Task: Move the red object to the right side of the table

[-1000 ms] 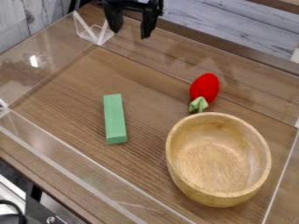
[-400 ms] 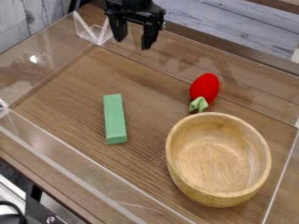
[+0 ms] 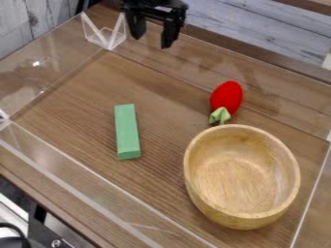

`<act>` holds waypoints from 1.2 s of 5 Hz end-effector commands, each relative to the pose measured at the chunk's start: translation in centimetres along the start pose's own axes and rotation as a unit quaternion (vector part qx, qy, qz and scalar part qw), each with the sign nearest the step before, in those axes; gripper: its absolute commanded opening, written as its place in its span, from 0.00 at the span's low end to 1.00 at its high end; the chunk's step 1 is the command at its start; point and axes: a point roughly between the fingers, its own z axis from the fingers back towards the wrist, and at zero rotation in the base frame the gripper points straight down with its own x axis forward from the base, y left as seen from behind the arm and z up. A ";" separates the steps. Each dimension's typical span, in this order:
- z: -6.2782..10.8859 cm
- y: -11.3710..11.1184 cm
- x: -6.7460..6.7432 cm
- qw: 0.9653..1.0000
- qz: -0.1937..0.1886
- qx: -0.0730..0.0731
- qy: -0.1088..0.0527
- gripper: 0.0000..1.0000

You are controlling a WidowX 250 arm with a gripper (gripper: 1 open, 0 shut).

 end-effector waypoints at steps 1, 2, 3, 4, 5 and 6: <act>1.9 1.4 0.3 0.999 0.019 0.013 -0.023 0.00; 1.9 2.6 -0.3 0.999 0.048 0.018 -0.017 1.00; 1.7 3.8 -0.8 0.997 0.078 0.022 -0.010 1.00; 2.3 4.3 -0.7 0.994 0.103 0.026 -0.008 1.00; 2.7 4.4 -0.6 0.993 0.118 0.029 -0.006 1.00; 2.7 3.1 -0.4 0.993 0.113 0.029 -0.001 1.00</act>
